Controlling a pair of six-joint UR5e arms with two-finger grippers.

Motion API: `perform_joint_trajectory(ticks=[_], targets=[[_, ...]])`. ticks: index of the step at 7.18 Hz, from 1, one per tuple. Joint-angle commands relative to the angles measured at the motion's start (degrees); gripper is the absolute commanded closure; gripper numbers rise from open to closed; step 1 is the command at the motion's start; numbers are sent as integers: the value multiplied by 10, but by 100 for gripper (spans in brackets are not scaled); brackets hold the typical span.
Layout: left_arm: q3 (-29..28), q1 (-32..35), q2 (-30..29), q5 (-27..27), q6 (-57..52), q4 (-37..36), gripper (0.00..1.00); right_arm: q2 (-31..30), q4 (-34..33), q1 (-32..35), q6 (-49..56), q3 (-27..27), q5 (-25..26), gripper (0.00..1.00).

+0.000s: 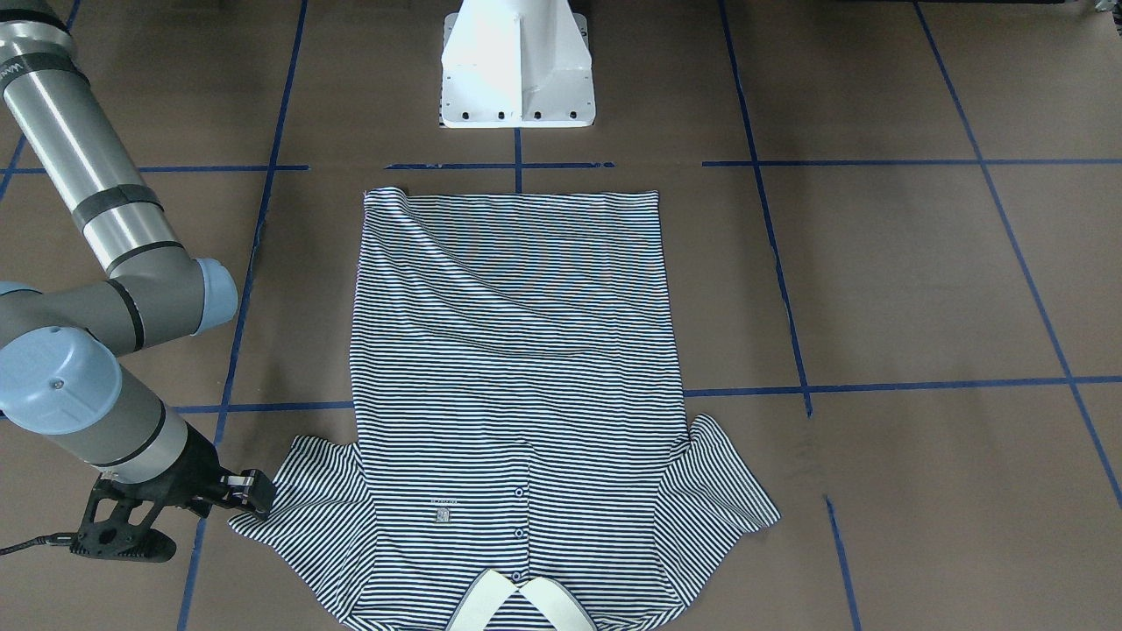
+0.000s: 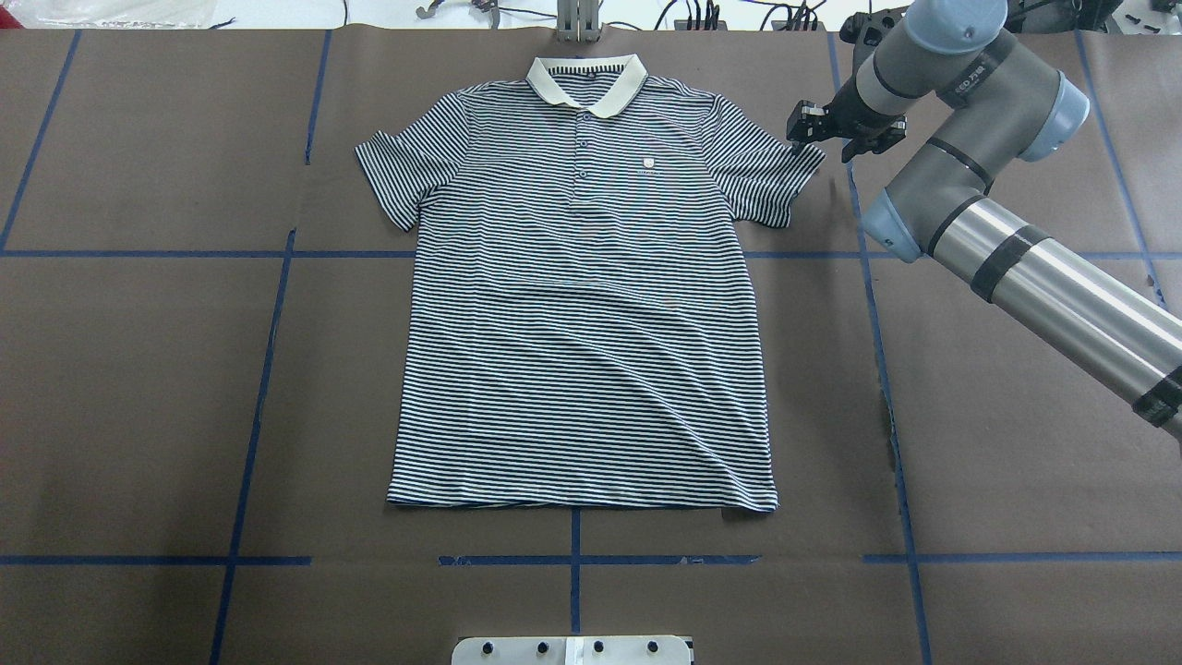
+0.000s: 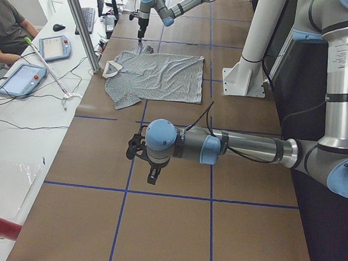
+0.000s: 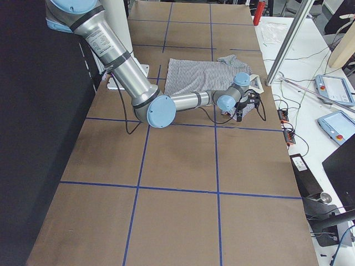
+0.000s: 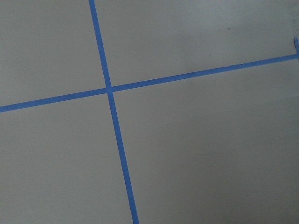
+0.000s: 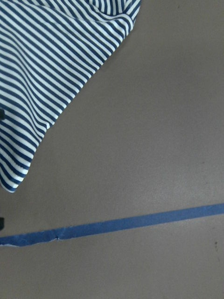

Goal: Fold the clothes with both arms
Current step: 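Move the right gripper over the sleeve nearest it on the striped polo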

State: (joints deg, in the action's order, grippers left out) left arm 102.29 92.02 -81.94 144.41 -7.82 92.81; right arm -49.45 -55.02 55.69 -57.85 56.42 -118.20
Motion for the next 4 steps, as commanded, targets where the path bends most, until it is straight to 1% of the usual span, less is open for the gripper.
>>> perform_joint_trajectory(ticks=[1, 3, 4], targets=[[-1, 0, 0, 0, -1, 0, 0, 8, 6, -7, 4, -16, 26, 30], [0, 0, 0, 0, -1, 0, 0, 10, 8, -8, 3, -25, 33, 36], [-1, 0, 0, 0, -1, 0, 0, 11, 9, -8, 3, -25, 33, 47]])
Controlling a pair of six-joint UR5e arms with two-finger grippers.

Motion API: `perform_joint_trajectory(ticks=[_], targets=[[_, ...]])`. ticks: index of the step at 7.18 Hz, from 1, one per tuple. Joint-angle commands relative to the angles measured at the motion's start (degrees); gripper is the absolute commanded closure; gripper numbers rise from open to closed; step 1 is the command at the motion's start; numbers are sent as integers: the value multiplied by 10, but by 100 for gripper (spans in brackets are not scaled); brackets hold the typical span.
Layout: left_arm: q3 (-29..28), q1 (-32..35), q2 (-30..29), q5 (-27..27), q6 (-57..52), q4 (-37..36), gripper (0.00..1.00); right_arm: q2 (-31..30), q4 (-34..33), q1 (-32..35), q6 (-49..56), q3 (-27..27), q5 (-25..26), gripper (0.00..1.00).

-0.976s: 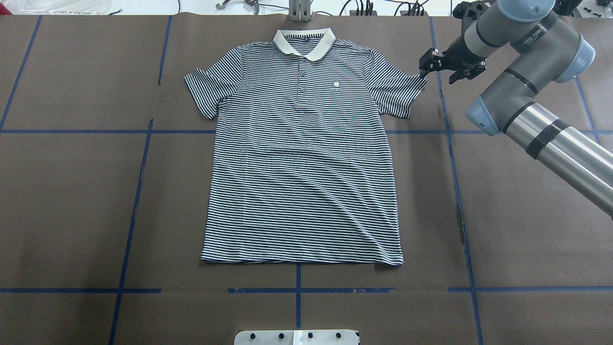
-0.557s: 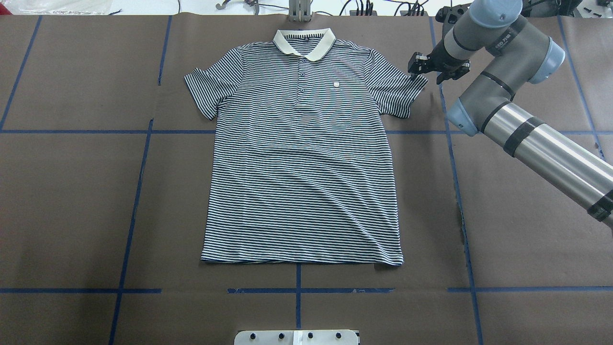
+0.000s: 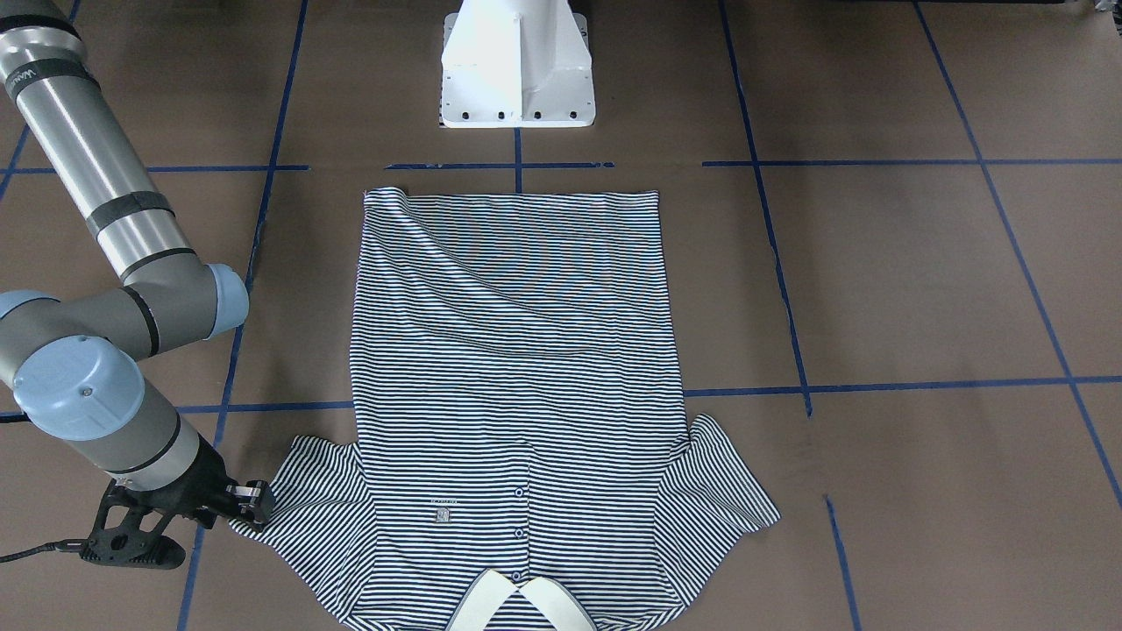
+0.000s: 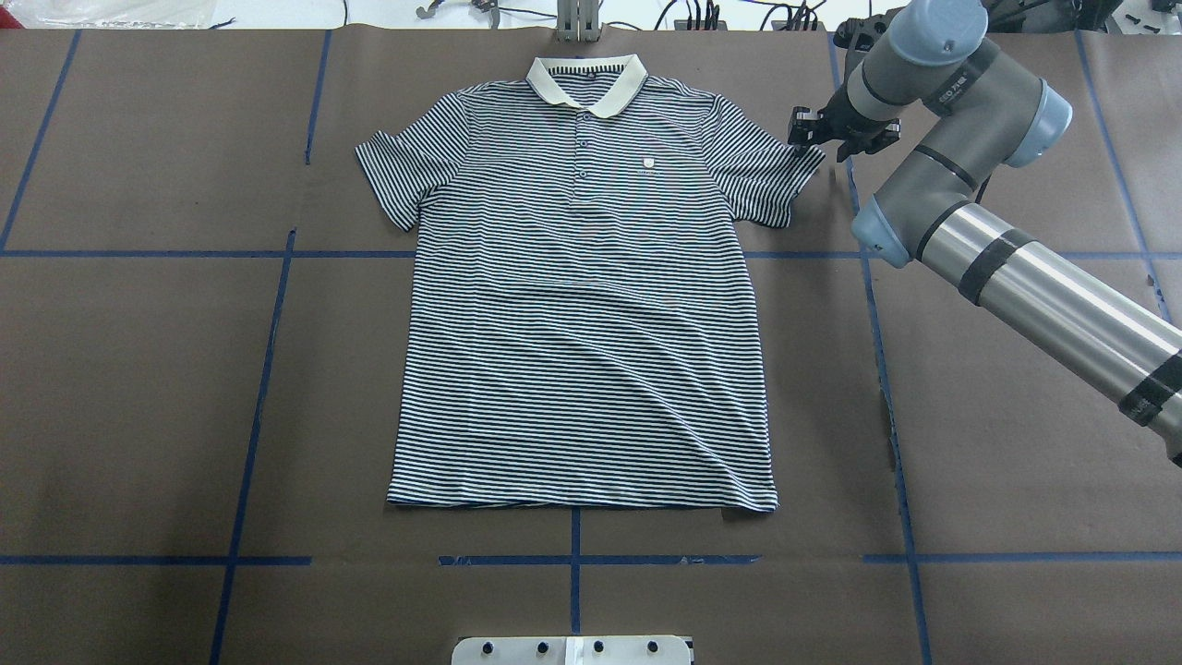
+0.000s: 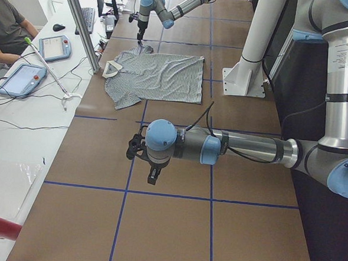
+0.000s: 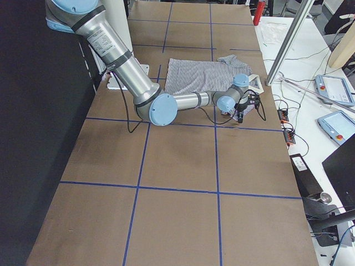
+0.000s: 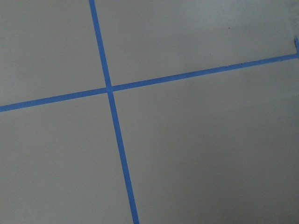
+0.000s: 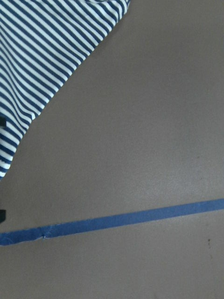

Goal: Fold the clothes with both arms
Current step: 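Move the right gripper over the sleeve nearest it on the striped polo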

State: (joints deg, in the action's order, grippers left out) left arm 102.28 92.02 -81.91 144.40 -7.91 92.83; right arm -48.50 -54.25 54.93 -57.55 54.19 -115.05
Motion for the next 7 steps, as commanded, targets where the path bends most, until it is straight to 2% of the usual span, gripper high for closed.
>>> perform_joint_trajectory(ticks=[1, 2, 3, 5, 7], targets=[[-1, 0, 0, 0, 0, 0, 0, 1, 1, -3, 0, -3, 1, 72], [-1, 0, 0, 0, 0, 0, 0, 1, 0, -3, 0, -3, -3, 100], [-1, 0, 0, 0, 0, 0, 0, 2, 2, -3, 0, 0, -7, 100], [-1, 0, 0, 0, 0, 0, 0, -8, 6, -2, -7, 57, -42, 100], [-1, 0, 1, 0, 0, 0, 0, 6, 5, -18, -37, 79, -54, 100]])
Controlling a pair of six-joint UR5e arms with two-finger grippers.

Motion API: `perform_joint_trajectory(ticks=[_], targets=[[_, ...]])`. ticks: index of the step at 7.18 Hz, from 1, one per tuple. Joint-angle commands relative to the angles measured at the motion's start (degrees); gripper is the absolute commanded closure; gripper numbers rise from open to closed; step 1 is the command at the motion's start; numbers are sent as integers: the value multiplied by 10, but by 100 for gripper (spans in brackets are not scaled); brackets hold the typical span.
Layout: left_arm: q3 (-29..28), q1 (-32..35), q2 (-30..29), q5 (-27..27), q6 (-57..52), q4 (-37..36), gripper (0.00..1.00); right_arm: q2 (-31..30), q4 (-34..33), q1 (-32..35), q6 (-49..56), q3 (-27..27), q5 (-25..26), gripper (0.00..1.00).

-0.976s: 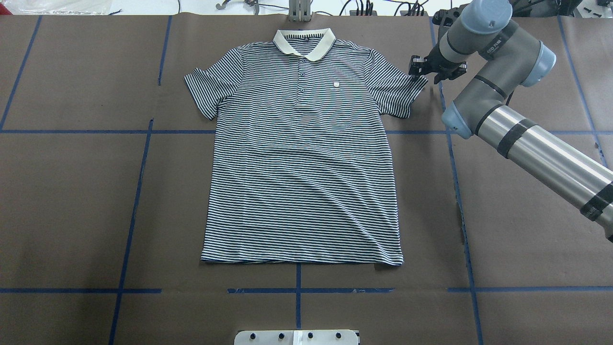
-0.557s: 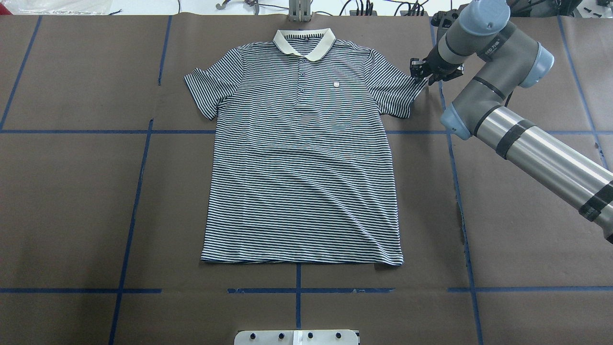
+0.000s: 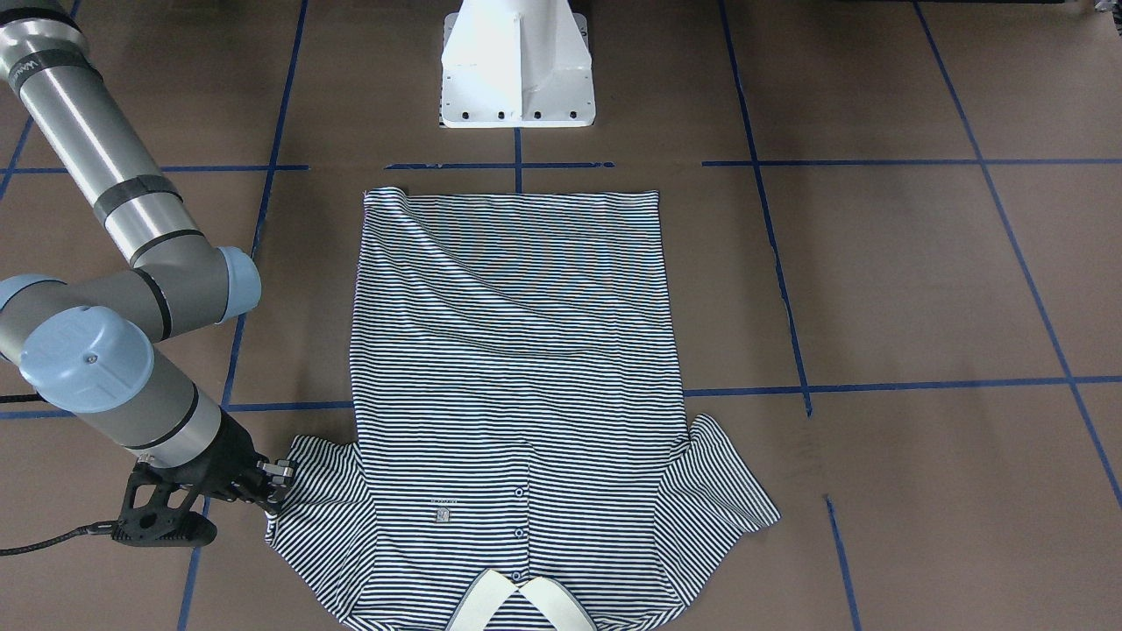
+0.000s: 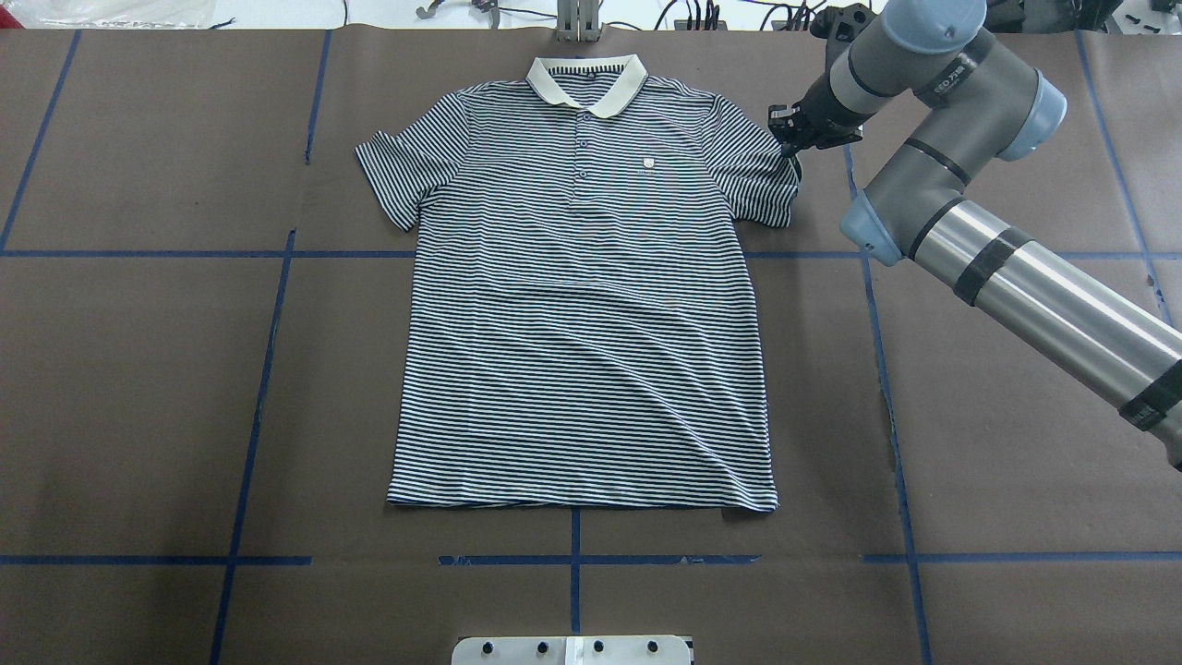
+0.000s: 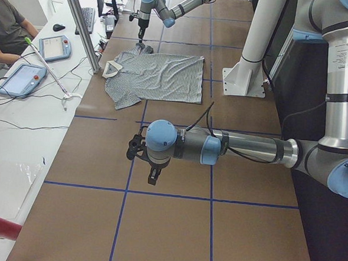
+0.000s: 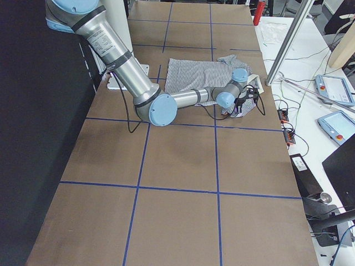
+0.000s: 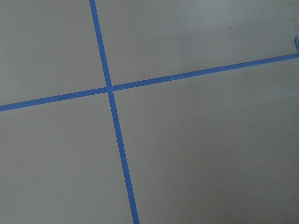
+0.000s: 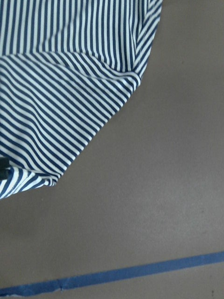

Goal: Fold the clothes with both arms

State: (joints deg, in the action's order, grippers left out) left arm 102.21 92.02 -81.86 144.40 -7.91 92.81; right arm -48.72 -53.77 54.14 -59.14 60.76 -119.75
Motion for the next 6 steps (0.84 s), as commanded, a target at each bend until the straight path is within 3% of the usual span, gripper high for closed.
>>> perform_joint_trajectory(ticks=[1, 3, 6], targets=[[1, 0, 0, 0, 1, 0, 0, 34, -1, -30, -70, 13, -3, 100], [2, 0, 0, 0, 1, 0, 0, 92, -5, -85, -139, -23, 97, 100], [4, 0, 0, 1, 1, 1, 0, 176, -5, -99, -142, -141, 173, 100]])
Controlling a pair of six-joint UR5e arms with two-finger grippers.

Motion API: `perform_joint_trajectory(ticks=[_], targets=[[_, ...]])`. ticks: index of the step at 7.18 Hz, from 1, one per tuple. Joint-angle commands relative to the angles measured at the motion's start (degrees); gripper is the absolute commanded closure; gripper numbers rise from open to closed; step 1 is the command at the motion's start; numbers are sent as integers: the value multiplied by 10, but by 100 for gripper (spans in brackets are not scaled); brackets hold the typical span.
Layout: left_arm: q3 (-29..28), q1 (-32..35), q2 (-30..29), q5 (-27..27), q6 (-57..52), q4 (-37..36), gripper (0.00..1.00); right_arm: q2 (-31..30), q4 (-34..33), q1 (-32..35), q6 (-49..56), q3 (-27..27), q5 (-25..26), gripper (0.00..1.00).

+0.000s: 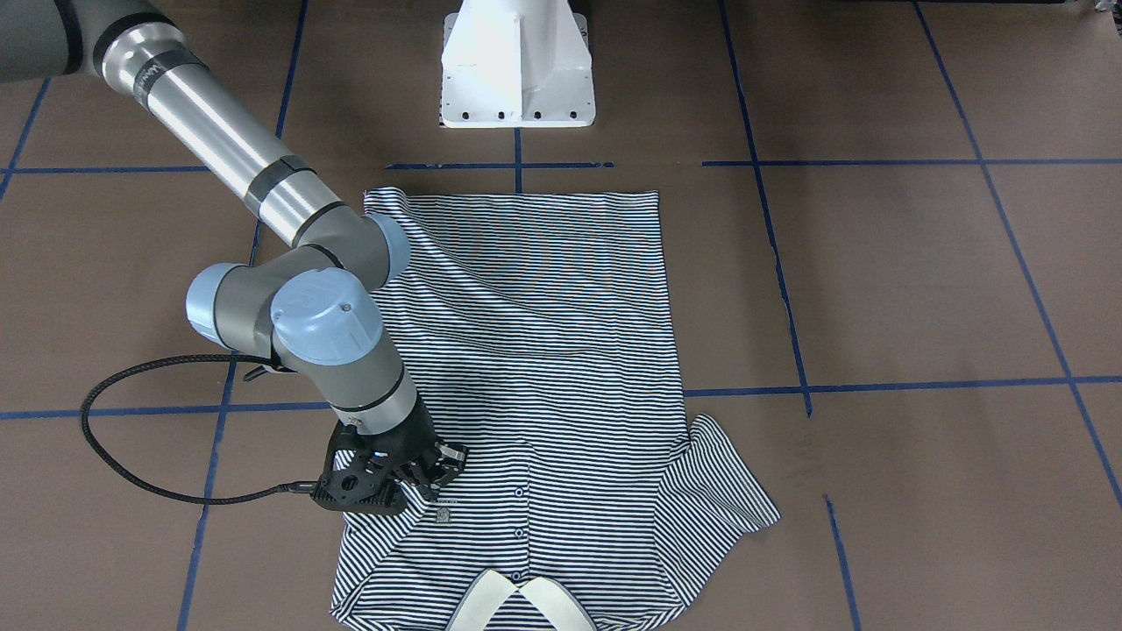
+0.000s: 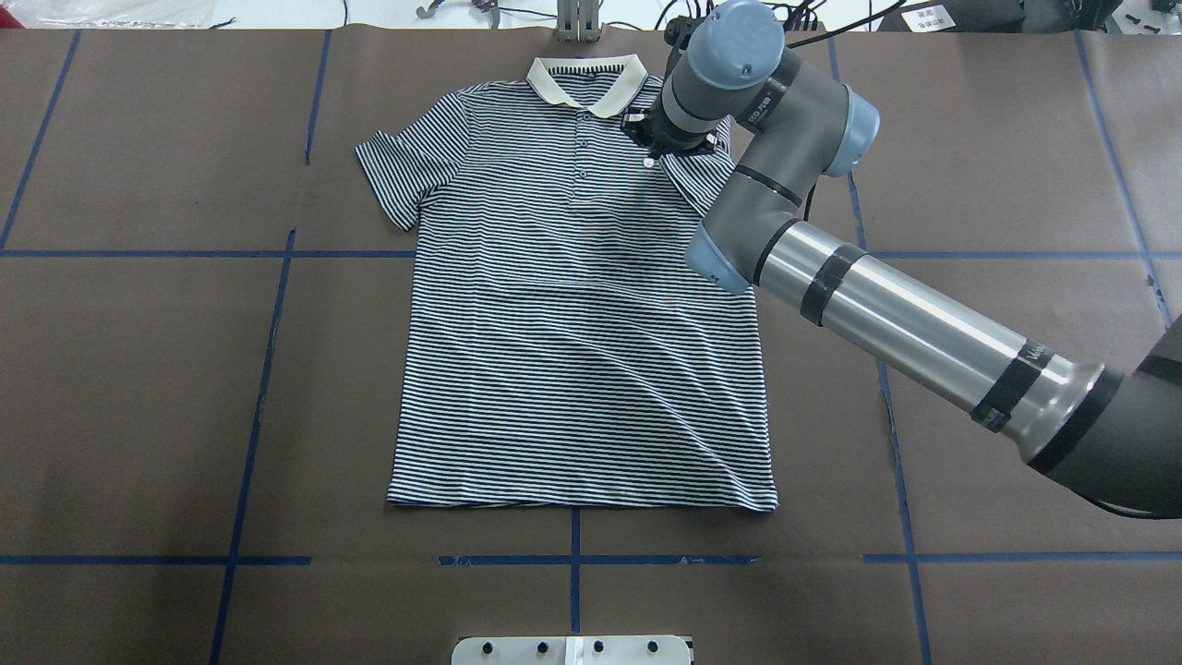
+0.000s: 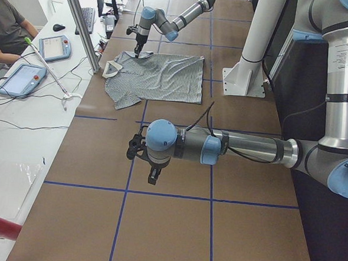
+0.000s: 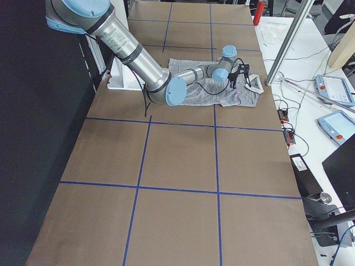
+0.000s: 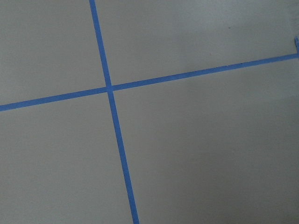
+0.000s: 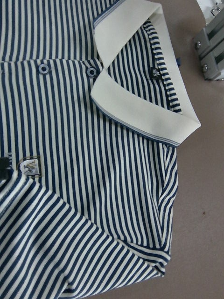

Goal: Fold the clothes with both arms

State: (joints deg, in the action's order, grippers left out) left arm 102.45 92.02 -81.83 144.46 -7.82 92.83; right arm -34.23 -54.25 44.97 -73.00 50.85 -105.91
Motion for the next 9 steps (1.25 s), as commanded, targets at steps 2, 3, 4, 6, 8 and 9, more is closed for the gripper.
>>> perform_joint_trajectory(ticks=[2, 3, 4, 6, 8, 9], targets=[[9, 0, -1, 1, -1, 9, 0, 29, 0, -12, -18, -54, 61, 92], [7, -8, -3, 10, 0, 23, 0, 30, 0, -12, -50, -54, 87, 1], [0, -24, -11, 10, 14, 40, 0, 30, 0, -11, -72, -47, 88, 0], [-28, -94, -73, 9, 96, 104, 0, 19, -2, -8, -76, 1, 62, 0], [-46, -168, -149, 0, 261, 160, 0, -54, -46, -7, -80, 146, 45, 0], [-76, -195, -203, -22, 356, 175, 0, -89, -55, 10, -79, 198, -8, 0]])
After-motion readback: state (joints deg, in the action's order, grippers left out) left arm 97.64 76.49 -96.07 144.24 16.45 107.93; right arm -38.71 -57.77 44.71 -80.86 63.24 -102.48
